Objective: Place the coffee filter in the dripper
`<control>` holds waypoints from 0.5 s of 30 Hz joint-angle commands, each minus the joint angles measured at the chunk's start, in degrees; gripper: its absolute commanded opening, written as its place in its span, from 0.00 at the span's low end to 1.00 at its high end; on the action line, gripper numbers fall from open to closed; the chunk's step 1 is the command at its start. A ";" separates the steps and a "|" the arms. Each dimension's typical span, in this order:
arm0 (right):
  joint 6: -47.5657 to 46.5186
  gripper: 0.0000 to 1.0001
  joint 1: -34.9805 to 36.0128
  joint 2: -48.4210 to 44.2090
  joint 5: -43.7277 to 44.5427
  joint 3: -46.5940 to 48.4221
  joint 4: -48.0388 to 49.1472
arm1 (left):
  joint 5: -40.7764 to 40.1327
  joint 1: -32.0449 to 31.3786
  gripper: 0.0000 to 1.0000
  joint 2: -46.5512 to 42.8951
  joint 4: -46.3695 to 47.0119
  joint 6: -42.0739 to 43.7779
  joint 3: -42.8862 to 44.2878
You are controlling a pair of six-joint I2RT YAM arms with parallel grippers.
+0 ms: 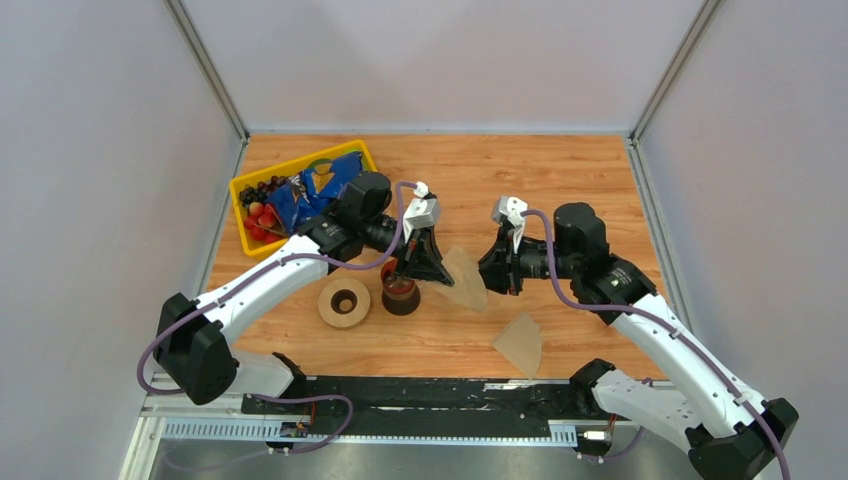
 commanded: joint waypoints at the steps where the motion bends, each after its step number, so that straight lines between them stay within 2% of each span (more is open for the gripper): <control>1: -1.27 0.11 0.05 0.48 -3.39 1.03 0.67 | 2.85 -0.52 0.01 -2.52 3.06 2.28 0.28; 4: -1.28 0.00 0.05 0.61 -3.45 1.38 0.67 | 2.78 -0.63 0.02 -2.44 3.10 2.32 0.36; 10: -1.12 0.00 0.06 -0.11 -0.84 1.88 0.78 | 1.64 -0.68 0.06 -2.61 3.36 1.50 0.67; 12: -0.83 0.00 0.06 -0.72 0.47 2.10 1.17 | -0.02 -0.68 0.20 -2.72 3.45 0.70 0.78; 15: 0.69 0.00 0.06 -1.83 4.45 2.18 1.87 | -3.62 -0.68 0.32 -3.01 5.64 -3.15 0.76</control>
